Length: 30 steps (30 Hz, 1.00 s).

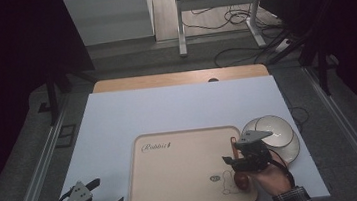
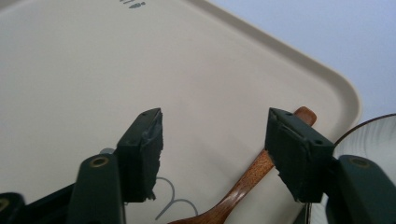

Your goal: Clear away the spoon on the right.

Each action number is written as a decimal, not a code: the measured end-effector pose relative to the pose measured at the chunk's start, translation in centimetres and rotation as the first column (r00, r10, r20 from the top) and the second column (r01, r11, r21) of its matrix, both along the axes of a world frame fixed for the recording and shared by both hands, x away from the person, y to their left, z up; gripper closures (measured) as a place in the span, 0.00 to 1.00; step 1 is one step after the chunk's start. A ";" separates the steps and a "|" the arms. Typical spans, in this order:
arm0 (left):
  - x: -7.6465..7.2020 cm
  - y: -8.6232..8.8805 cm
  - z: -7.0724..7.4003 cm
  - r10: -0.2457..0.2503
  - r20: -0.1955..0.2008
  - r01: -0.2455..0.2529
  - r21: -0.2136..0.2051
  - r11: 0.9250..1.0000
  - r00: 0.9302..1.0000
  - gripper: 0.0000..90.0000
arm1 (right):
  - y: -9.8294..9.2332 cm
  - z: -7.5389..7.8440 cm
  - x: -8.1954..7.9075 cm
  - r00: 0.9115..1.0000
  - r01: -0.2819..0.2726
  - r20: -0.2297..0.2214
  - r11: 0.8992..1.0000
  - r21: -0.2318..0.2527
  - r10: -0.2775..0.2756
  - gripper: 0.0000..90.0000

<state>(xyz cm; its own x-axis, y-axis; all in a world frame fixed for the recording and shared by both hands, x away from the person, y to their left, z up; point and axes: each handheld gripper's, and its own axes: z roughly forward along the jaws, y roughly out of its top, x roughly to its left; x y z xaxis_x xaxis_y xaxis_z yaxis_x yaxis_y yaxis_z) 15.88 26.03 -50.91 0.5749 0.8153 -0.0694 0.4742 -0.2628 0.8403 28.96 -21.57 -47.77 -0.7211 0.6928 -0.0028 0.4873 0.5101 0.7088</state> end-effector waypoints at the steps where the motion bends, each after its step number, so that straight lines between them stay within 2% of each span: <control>1: 0.0 0.0 0.0 0.000 0.000 0.000 0.000 1.000 1.000 0.00 | 0.0 0.0 0.0 1.000 -0.001 0.002 1.000 -0.002 0.001 0.37; 14: 0.0 0.0 0.0 -0.003 -0.001 0.003 0.003 1.000 1.000 0.00 | -0.4 0.3 -1.1 0.999 -0.015 0.039 1.000 0.022 0.014 0.20; 30: 0.1 -0.1 0.0 -0.012 -0.007 0.012 0.002 1.000 1.000 0.00 | -2.1 0.0 -2.7 0.998 0.002 0.055 0.999 0.051 -0.004 0.11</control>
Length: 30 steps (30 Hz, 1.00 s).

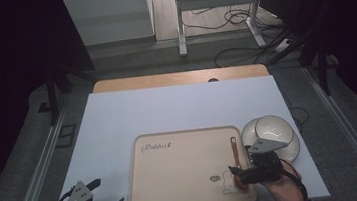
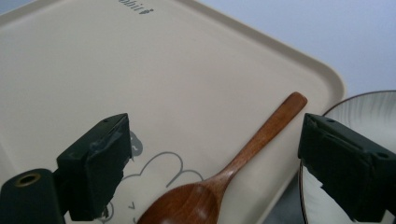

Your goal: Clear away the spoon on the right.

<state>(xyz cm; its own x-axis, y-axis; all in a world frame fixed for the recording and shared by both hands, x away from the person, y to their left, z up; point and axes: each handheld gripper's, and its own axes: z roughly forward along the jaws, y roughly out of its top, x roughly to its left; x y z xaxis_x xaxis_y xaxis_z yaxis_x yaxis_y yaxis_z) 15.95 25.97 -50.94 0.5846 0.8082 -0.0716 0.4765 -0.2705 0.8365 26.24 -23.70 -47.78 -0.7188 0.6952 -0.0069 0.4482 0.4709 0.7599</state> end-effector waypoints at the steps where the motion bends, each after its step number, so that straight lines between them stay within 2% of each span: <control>1: 0.0 0.0 0.0 0.000 0.000 0.000 0.000 1.000 1.000 0.00 | -0.1 -0.1 -0.1 1.000 0.004 0.003 1.000 0.002 -0.004 0.10; 6: 0.0 0.0 0.0 -0.002 0.000 0.002 0.002 1.000 1.000 0.00 | -0.6 -0.3 -0.7 1.000 0.025 0.003 1.000 0.005 -0.025 0.06; 21: -0.1 0.0 0.0 -0.004 0.001 0.004 0.000 1.000 1.000 0.00 | -1.2 -0.2 -2.0 1.000 0.025 0.004 0.999 0.023 -0.025 0.00; 30: -0.1 0.0 0.0 -0.004 0.001 0.004 0.000 1.000 1.000 0.00 | -2.4 -0.1 -2.9 0.999 0.045 0.019 0.998 0.035 -0.046 0.00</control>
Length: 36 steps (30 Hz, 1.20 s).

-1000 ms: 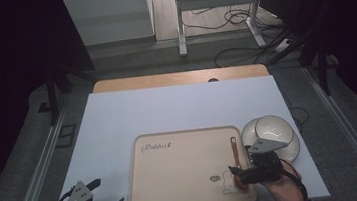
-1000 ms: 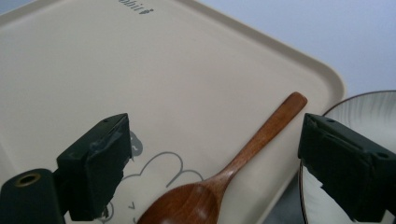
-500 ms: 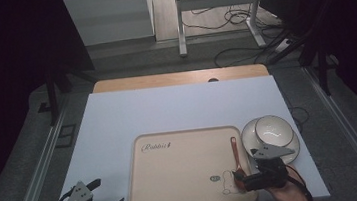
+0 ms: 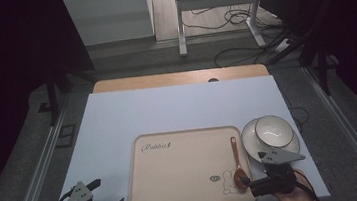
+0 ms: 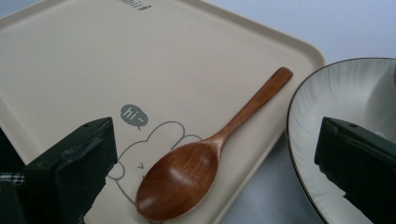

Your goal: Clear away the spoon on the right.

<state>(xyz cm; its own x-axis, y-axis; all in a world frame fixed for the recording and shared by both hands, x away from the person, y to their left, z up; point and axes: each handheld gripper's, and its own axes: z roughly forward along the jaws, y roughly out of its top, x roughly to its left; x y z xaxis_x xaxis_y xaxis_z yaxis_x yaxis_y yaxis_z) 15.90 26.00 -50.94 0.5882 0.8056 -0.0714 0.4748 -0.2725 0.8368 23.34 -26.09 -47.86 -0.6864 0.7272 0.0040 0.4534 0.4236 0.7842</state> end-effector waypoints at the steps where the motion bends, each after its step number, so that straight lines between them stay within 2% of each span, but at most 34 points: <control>1: 0.0 0.0 0.0 0.000 0.000 0.000 0.000 1.000 1.000 0.00 | -0.2 0.0 -0.1 1.000 0.004 0.002 1.000 0.004 -0.004 0.00; 12: 0.0 0.0 0.0 0.004 0.001 -0.004 0.000 1.000 1.000 0.00 | -1.7 0.1 -1.0 0.999 0.043 0.028 0.999 0.029 -0.044 0.00; 21: 0.0 0.0 0.0 0.007 0.002 -0.007 -0.003 1.000 1.000 0.00 | -2.6 -0.4 -1.8 0.997 0.065 0.044 0.997 0.027 -0.066 0.00; 36: 0.0 0.1 0.0 0.013 0.003 -0.013 -0.008 1.000 1.000 0.00 | -4.7 -0.7 -3.0 0.988 0.125 0.089 0.991 0.052 -0.129 0.00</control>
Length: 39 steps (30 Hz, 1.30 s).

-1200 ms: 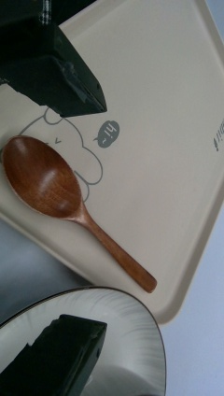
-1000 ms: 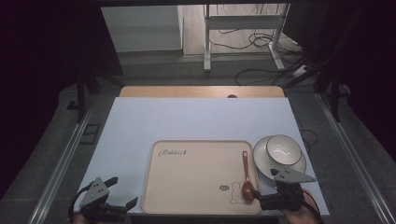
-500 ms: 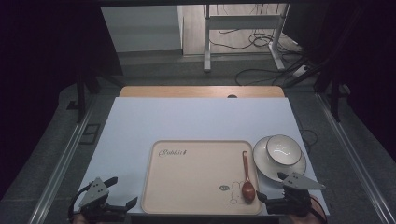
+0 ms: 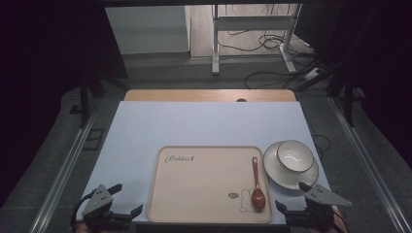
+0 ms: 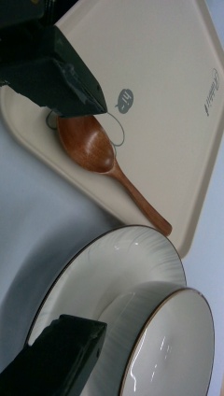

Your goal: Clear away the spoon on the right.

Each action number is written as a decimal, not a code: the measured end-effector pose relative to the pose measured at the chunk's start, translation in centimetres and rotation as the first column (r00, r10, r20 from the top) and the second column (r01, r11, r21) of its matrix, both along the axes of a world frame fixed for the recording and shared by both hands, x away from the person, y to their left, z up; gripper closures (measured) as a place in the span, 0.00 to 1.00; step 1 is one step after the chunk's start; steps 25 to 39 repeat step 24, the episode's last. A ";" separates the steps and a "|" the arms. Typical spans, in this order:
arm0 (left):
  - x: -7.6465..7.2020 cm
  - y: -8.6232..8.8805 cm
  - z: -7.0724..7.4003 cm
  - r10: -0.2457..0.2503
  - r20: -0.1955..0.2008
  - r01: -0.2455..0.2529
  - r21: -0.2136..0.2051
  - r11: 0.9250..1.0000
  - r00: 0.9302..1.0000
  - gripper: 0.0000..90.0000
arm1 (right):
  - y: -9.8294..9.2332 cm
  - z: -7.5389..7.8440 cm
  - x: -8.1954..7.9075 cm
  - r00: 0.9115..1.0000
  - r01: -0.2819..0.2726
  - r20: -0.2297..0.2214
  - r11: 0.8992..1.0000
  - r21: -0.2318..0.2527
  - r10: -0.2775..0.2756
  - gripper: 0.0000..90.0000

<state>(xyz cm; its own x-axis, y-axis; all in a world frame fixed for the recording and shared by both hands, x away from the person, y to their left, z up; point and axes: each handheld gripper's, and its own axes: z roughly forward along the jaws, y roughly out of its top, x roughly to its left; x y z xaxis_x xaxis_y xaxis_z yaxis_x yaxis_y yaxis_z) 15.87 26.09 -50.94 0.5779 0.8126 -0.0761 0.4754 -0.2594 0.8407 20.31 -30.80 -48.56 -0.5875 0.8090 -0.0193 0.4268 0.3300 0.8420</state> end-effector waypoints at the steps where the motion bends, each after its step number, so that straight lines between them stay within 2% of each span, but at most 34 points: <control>1: 0.0 0.0 0.0 0.000 0.000 0.000 0.000 1.000 1.000 0.00 | -0.2 0.0 -0.1 1.000 0.007 0.004 1.000 -0.003 -0.007 0.00; 11: 0.0 0.0 0.0 0.003 0.000 -0.003 0.000 1.000 1.000 0.00 | -1.5 -0.2 -0.6 0.999 0.037 0.019 0.999 -0.022 -0.036 0.00; 18: 0.0 0.0 0.0 0.002 -0.001 -0.002 0.000 1.000 1.000 0.00 | -1.8 -0.9 -0.3 0.998 0.044 -0.030 0.996 -0.081 -0.046 0.00; 24: 0.1 -0.1 0.0 -0.004 -0.004 0.004 0.005 1.000 1.000 0.00 | -1.7 -1.0 -0.1 0.998 0.045 -0.047 0.994 -0.099 -0.050 0.00; 39: 0.1 -0.1 0.0 -0.004 -0.004 0.004 0.005 1.000 1.000 0.00 | -1.7 -1.0 -0.1 0.998 0.045 -0.047 0.994 -0.099 -0.050 0.00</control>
